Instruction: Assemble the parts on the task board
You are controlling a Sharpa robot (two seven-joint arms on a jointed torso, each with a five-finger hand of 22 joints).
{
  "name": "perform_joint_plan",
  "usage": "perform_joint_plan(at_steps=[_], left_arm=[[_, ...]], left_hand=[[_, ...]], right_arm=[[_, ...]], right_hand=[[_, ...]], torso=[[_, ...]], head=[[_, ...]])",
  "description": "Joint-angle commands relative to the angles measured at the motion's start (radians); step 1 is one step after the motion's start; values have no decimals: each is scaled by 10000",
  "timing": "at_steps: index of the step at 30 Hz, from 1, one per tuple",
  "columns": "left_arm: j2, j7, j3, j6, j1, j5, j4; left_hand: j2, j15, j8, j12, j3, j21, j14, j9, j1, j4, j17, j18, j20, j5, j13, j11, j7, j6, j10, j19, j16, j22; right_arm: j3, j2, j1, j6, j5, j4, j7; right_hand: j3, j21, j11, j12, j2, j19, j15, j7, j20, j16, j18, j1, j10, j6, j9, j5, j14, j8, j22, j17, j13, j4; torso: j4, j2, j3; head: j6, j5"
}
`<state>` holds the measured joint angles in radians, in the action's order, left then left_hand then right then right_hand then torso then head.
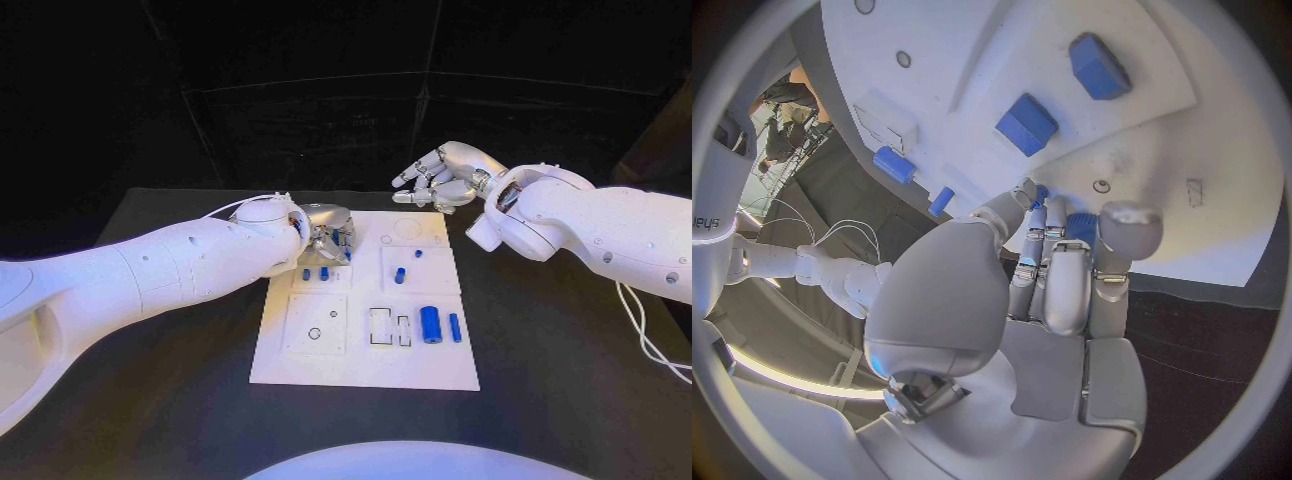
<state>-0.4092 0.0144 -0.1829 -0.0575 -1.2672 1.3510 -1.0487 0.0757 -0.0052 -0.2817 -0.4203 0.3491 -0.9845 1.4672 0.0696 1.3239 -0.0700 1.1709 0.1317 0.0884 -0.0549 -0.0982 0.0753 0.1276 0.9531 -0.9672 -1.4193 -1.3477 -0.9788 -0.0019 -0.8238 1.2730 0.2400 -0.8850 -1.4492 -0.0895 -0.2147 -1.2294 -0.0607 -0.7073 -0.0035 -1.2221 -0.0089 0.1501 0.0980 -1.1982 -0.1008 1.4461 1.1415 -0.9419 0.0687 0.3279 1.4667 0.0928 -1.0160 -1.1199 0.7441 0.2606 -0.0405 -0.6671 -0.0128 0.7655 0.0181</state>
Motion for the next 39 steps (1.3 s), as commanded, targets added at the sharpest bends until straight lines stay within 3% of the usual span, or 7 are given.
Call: perform_joint_plan(at_steps=[1, 13, 17, 27, 30, 39], left_arm=[[38, -99, -22, 266, 39, 150, 38], [147, -186, -22, 263, 81, 216, 159], [119, 10, -22, -198, 97, 201, 134], [-202, 366, 16, -1310, 116, 10, -124], [-344, 429, 93, -1521, 115, -181, -292], [-835, 484, 562, -1714, 108, -610, -967]], left_hand=[[-66, -67, 74, 108, 98, -99, 148, -20, 55, -22, 0, -96, -27, 55, 61, -20, 6, 73, -111, -59, -52, -83], [-48, -78, 307, 360, 427, -352, 165, -19, 39, -115, -56, -133, -37, 55, 253, -37, 15, 214, -435, -76, -87, -355], [-115, -117, 345, 478, 682, -561, 179, -6, 37, -147, -96, -166, -66, 61, 307, -79, 0, 467, -747, -119, -97, -570], [-37, -134, 484, 745, 976, -972, 234, -11, -42, -213, -127, -238, -94, 54, 335, -85, 15, 675, -1011, -243, -120, -983], [-27, -133, 501, 778, 1008, -988, 237, -11, -54, -219, -138, -241, -95, 54, 335, -83, 19, 696, -1036, -248, -117, -1001], [-29, -133, 516, 805, 1042, -1013, 240, -11, -55, -225, -142, -245, -95, 53, 335, -81, 24, 713, -1054, -255, -118, -1026]], right_arm=[[6, -16, 19, 0, -10, -39, -65], [7, 1, 19, -9, -10, -42, -60], [7, 2, 19, -10, -10, -44, -61], [7, -12, 19, 1, -10, -44, -72], [7, -20, 19, 5, -10, -38, -74], [7, -34, 19, -3, -10, -15, -77]], right_hand=[[-34, 35, 9, -6, 105, 83, -56, -21, -12, 43, -176, -4, -13, 26, 10, 47, 23, 36, 9, -1, -9, 8], [-37, 33, 11, -8, 112, 76, -58, -23, -13, 37, -175, 9, -16, 17, 12, 58, 26, 43, 2, -13, -14, 4], [-37, 37, 11, -9, 113, 79, -58, -24, -13, 39, -176, 10, -16, 15, 13, 59, 25, 45, 8, -11, -15, 4], [-37, 37, 11, -9, 113, 79, -58, -24, -13, 39, -176, 10, -16, 15, 13, 59, 25, 45, 8, -11, -15, 4], [-41, 36, 13, -11, 117, 76, -59, -27, -13, 41, -175, 15, -17, 3, 16, 62, 26, 53, 5, -11, -18, 3], [-41, 36, 13, -11, 117, 76, -59, -27, -13, 41, -175, 15, -17, 3, 16, 62, 26, 53, 5, -11, -18, 3]], torso=[[-5, -16, -5], [-1, -24, -3], [-6, -14, -5], [-13, -10, 0], [-15, -8, -2], [-15, -8, -3]], head=[[-2, 24], [19, 30], [-3, 32], [-69, 48], [-79, 54], [-130, 16]])
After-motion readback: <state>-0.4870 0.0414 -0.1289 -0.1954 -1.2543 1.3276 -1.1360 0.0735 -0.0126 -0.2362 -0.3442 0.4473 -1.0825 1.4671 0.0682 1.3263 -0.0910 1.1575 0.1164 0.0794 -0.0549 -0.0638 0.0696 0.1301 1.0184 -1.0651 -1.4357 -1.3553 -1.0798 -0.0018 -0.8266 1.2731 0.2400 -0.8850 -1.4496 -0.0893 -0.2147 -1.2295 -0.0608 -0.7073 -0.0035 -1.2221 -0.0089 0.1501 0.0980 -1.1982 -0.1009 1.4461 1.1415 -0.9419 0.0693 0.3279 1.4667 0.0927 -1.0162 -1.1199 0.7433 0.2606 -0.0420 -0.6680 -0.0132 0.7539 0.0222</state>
